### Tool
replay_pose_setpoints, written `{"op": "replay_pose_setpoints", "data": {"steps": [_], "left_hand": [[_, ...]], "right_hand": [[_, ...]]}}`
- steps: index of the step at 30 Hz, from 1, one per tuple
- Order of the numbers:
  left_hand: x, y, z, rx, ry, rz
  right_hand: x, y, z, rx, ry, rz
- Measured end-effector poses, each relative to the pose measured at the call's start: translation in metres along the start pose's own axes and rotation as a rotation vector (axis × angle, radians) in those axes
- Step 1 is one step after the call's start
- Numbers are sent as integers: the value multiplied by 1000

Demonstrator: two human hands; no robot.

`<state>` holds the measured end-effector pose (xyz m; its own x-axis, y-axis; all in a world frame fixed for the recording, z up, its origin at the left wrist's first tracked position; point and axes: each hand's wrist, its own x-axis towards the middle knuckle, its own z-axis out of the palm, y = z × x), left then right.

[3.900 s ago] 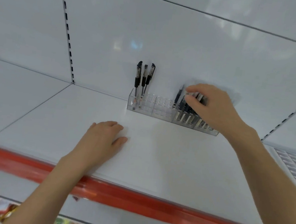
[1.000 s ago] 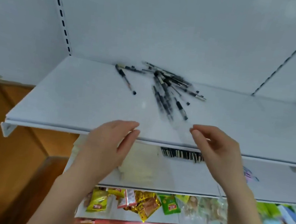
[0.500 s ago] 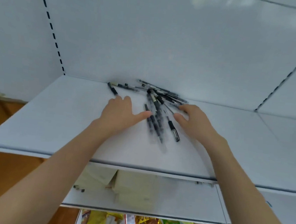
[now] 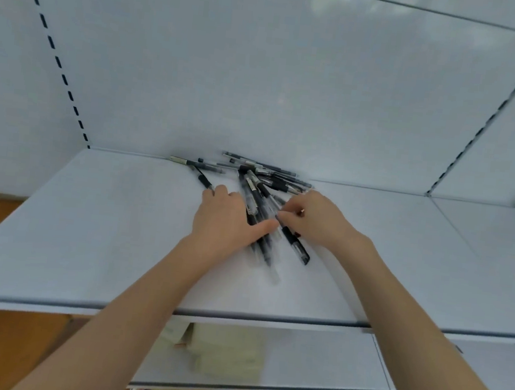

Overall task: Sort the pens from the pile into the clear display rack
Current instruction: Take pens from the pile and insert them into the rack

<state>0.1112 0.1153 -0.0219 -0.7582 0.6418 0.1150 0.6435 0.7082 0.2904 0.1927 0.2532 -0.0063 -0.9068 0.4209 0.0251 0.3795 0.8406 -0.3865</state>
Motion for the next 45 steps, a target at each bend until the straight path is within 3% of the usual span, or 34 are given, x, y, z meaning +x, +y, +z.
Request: {"op": "replay_pose_setpoints", "data": {"steps": [6,17,24,34,45], "left_hand": [[-8,-4,3,-119,72,71],[-7,-15,-10,-893,12,-188],[4,-14,-13,-847,-7,-197],[-6,-17,-8,-971,77,-160],[-24,-7,-10,-1446,-92,-216]], "right_hand": [[-8,-17,9,75,10,-29],[-11,-47,28,495,11,22],[-13,-60,41,494,83,0],[-22,-63,52,744,178,-16],[-46,-71,45,793,315,-45]]}}
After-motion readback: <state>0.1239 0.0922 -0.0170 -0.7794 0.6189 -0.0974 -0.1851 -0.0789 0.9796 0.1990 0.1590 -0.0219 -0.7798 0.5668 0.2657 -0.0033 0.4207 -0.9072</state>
